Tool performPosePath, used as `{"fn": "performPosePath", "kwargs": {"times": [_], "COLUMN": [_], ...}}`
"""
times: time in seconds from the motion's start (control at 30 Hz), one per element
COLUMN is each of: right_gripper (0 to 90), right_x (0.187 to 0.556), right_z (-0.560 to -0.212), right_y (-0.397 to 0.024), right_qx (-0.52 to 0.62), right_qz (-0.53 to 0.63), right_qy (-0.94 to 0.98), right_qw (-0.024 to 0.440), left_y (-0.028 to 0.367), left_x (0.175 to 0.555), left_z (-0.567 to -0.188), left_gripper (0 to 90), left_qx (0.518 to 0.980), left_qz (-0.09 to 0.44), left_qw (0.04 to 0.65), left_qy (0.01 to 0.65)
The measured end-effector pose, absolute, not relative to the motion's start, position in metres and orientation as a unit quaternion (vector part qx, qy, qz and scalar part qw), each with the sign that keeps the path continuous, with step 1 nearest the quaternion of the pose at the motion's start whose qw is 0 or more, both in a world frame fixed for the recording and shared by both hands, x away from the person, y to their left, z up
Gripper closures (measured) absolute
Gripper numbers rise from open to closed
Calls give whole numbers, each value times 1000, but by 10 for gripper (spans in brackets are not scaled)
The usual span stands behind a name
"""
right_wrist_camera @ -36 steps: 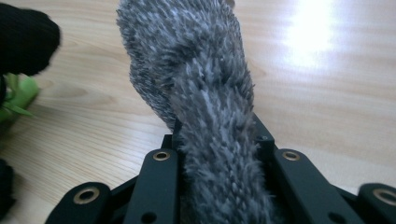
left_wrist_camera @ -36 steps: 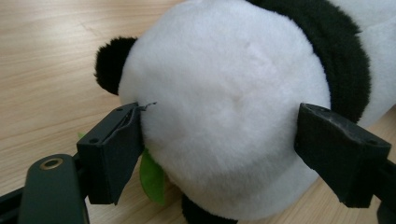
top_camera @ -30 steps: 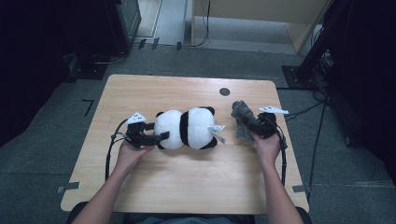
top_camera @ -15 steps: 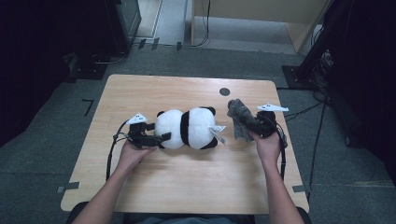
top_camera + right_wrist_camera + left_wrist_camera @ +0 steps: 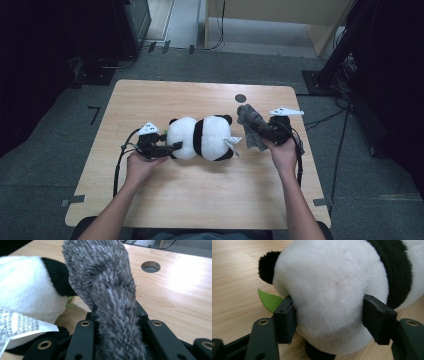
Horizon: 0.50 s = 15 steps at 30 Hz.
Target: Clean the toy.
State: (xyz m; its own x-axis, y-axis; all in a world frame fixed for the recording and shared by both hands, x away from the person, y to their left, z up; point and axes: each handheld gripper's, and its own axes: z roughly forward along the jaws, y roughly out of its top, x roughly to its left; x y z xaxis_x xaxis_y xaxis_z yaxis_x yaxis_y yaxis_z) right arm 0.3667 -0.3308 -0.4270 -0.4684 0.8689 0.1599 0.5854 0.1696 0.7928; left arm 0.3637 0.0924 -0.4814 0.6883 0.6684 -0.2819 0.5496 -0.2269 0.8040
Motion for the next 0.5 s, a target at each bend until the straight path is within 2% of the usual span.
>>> {"fn": "performPosePath", "kwargs": {"times": [0.2,0.5], "right_gripper": [697,740], "right_x": [367,372], "right_z": [-415,-385], "right_y": [-323,-308], "right_qx": [476,473], "right_qz": [417,407], "right_qy": [756,766], "right_qw": [168,151], "left_y": [92,94], "left_x": [360,356], "left_z": [-478,-475], "left_gripper": [367,434], "left_qx": [784,777], "left_qz": [61,50], "left_qw": [474,473], "left_qy": [397,412]}}
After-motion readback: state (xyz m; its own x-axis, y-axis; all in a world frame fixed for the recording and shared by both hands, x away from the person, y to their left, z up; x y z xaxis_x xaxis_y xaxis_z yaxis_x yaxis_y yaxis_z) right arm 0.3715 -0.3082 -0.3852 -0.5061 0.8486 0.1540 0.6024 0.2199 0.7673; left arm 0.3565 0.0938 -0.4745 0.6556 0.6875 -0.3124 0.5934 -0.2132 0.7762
